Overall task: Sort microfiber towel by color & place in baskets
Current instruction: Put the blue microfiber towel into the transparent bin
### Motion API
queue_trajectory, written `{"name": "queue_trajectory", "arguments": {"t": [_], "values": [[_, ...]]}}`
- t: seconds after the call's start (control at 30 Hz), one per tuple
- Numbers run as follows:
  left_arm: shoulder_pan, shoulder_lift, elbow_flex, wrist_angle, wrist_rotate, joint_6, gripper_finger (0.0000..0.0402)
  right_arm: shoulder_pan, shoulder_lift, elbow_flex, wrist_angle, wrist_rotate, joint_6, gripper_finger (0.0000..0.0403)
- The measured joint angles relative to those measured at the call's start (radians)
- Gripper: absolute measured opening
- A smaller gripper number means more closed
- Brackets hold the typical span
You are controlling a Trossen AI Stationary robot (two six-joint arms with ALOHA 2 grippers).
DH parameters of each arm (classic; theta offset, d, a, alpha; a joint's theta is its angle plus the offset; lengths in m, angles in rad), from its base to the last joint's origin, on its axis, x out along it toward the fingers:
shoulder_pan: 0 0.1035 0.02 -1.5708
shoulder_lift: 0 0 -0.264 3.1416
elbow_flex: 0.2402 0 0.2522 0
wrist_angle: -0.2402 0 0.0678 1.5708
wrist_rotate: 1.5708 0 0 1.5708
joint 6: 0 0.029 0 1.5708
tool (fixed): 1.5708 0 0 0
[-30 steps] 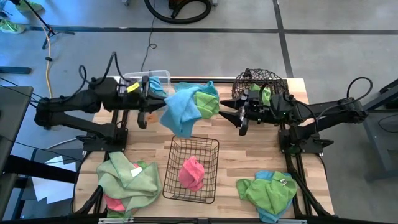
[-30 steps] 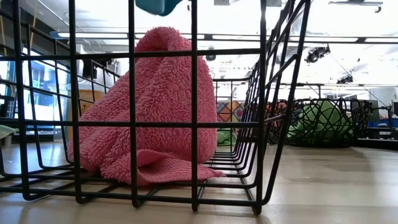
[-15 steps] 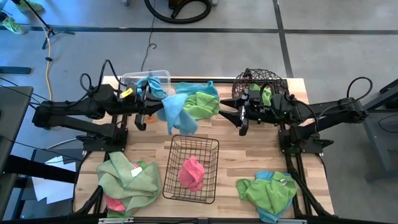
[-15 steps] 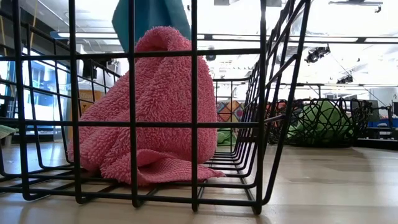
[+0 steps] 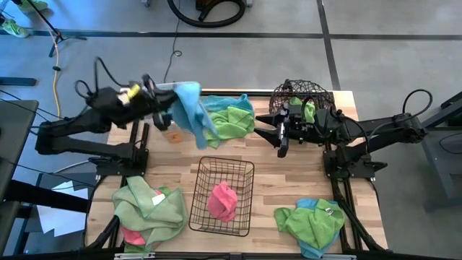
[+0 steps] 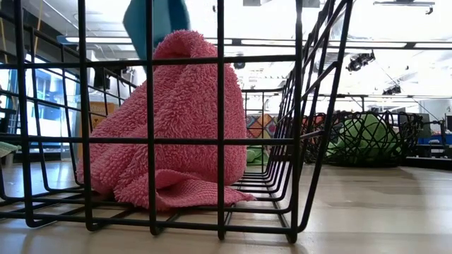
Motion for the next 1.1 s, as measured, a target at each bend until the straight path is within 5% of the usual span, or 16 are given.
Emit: {"name": "queue_trajectory", "arguments": {"t": [0.37,0.67,0.87,1.1], "values": [[0.296,0.079,0.253,-0.162,-0.026,0.193,0.0000,-0.037,0.000,0.000,0.003,0.002,0.002,0.0232],[0.454,0.114,0.250,-0.424,-0.121,0.081,0.0000,-0.041,0.000,0.000,0.003,-0.003,0.022,0.0232],[0.483,0.128,0.177,-0.484,-0.299,0.044,0.0000,-0.041,0.000,0.000,0.003,-0.020,0.017,0.0232],[0.483,0.126,0.057,-0.565,-0.338,-0.127,0.0000,-0.041,0.000,0.000,-0.008,-0.036,0.022,0.0232]]}}
